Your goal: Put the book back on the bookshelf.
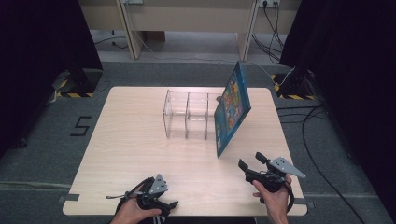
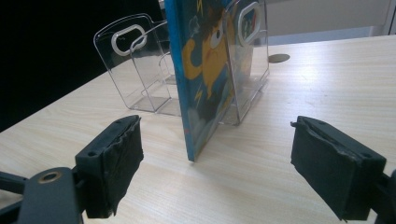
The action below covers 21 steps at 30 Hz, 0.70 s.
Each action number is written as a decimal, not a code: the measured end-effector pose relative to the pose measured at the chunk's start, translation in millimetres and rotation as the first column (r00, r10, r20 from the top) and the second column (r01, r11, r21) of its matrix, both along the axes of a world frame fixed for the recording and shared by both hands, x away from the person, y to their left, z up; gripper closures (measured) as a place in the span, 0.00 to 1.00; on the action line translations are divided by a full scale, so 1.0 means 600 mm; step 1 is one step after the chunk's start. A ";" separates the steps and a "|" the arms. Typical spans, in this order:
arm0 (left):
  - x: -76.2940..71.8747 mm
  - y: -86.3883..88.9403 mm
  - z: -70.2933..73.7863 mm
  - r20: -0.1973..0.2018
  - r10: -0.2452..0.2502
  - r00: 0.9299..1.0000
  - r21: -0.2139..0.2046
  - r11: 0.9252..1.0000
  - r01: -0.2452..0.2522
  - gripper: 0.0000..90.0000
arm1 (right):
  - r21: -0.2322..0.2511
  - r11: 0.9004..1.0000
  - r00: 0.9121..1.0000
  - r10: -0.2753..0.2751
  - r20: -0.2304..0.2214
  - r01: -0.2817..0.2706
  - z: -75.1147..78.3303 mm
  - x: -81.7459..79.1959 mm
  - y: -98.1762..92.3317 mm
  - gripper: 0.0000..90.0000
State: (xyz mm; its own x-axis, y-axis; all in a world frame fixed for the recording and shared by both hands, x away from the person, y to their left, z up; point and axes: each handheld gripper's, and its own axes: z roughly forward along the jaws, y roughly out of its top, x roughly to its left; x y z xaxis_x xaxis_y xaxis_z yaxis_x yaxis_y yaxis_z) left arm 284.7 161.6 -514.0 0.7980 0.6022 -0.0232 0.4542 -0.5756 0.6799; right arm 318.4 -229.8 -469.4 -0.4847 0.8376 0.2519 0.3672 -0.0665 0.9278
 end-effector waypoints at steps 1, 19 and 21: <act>0.000 0.000 0.000 0.000 0.000 1.000 0.000 1.000 0.000 0.15 | -0.006 1.000 1.000 0.004 0.003 -0.004 0.000 -0.002 0.000 0.19; -0.001 -0.001 0.000 0.001 -0.002 1.000 -0.002 1.000 0.002 0.15 | -0.058 0.998 1.000 0.012 -0.001 -0.012 -0.004 -0.024 -0.013 0.18; -0.001 0.000 0.000 0.001 -0.002 1.000 -0.002 1.000 0.002 0.15 | -0.071 0.997 1.000 0.015 -0.004 -0.015 -0.004 -0.028 -0.013 0.18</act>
